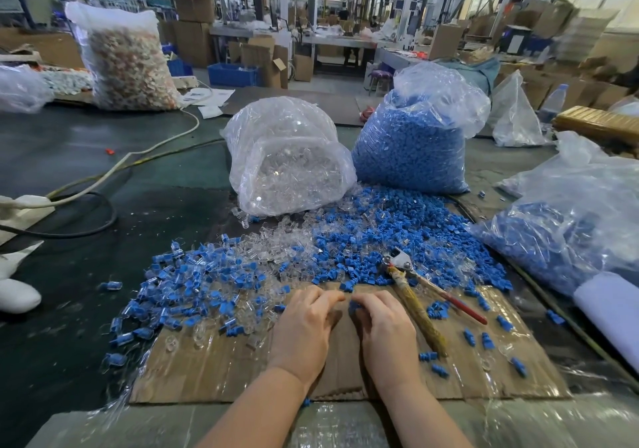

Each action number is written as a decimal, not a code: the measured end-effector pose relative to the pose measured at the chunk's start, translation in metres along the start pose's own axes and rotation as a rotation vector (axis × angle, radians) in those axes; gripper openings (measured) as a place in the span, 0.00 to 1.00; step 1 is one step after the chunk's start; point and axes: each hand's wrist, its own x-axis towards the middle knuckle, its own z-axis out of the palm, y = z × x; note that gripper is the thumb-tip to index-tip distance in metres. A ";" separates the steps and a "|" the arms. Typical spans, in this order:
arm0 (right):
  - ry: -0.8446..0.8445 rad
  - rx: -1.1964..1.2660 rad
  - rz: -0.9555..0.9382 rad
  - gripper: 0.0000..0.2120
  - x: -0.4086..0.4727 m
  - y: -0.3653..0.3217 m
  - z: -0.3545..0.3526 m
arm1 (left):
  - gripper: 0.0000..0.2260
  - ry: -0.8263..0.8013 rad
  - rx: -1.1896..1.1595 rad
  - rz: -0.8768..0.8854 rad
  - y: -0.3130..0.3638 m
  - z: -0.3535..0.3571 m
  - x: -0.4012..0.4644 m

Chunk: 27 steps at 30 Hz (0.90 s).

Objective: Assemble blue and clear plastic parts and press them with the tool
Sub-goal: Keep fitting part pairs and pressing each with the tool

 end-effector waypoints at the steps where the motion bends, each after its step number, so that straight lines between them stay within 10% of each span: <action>1: -0.004 -0.009 0.002 0.10 0.000 0.001 0.001 | 0.13 -0.004 -0.003 0.007 0.000 0.000 0.001; 27: 0.063 -0.008 -0.076 0.03 -0.002 0.001 0.002 | 0.09 0.029 -0.070 -0.027 0.003 -0.005 0.000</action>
